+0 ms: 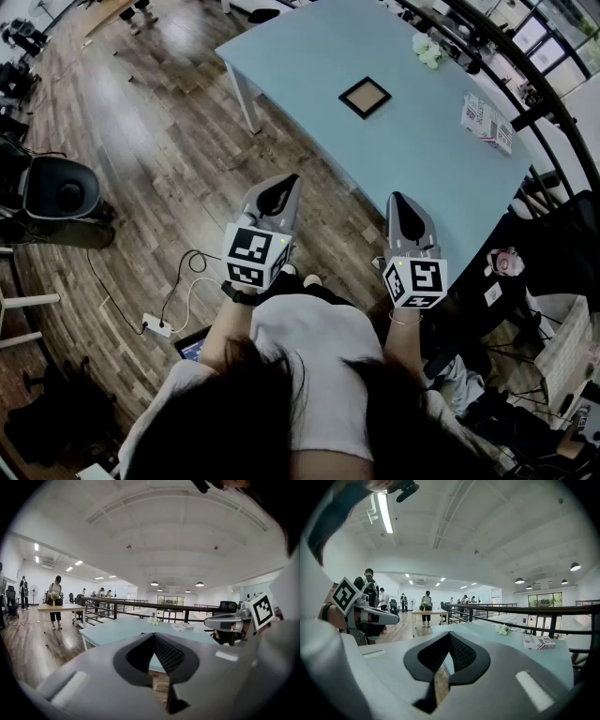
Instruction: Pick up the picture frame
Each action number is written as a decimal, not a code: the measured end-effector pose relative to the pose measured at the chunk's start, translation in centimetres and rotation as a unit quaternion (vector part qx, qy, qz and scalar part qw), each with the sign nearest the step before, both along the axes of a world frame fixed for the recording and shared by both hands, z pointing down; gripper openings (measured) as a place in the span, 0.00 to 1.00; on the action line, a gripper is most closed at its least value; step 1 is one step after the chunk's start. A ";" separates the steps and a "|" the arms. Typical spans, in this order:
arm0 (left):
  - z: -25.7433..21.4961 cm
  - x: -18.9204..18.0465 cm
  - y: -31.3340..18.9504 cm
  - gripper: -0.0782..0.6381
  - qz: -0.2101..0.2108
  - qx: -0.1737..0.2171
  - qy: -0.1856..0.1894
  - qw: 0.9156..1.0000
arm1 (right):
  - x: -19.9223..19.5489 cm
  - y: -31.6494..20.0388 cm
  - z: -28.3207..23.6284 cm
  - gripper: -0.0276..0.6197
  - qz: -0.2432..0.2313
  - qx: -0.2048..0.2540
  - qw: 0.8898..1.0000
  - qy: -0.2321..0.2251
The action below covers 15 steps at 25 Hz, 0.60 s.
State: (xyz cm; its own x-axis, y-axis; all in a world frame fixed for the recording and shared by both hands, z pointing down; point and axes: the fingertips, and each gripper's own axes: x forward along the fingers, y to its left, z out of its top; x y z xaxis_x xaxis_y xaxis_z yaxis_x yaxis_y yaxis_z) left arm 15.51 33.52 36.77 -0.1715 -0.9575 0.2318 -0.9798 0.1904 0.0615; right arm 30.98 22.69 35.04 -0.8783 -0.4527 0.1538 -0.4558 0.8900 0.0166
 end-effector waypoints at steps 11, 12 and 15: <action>1.1 0.2 1.5 0.19 -0.041 0.004 0.008 0.999 | -0.1 0.5 0.9 0.05 -0.031 -0.018 0.999 -0.015; 1.1 -0.1 1.4 0.19 -0.044 0.004 0.009 0.999 | -0.5 0.4 0.9 0.05 -0.036 -0.019 0.999 -0.015; 1.3 -1.4 1.0 0.19 -0.050 0.006 0.011 0.999 | -2.0 -0.1 1.0 0.05 -0.045 -0.021 0.999 -0.015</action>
State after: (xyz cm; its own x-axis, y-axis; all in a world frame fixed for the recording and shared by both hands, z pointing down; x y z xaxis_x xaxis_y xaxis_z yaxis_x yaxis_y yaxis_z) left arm 14.11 34.56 38.11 -0.2607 -0.9388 0.2254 -0.9545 0.2857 0.0860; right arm 29.00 22.62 36.08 -0.9193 -0.3661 0.1445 -0.3743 0.9267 -0.0332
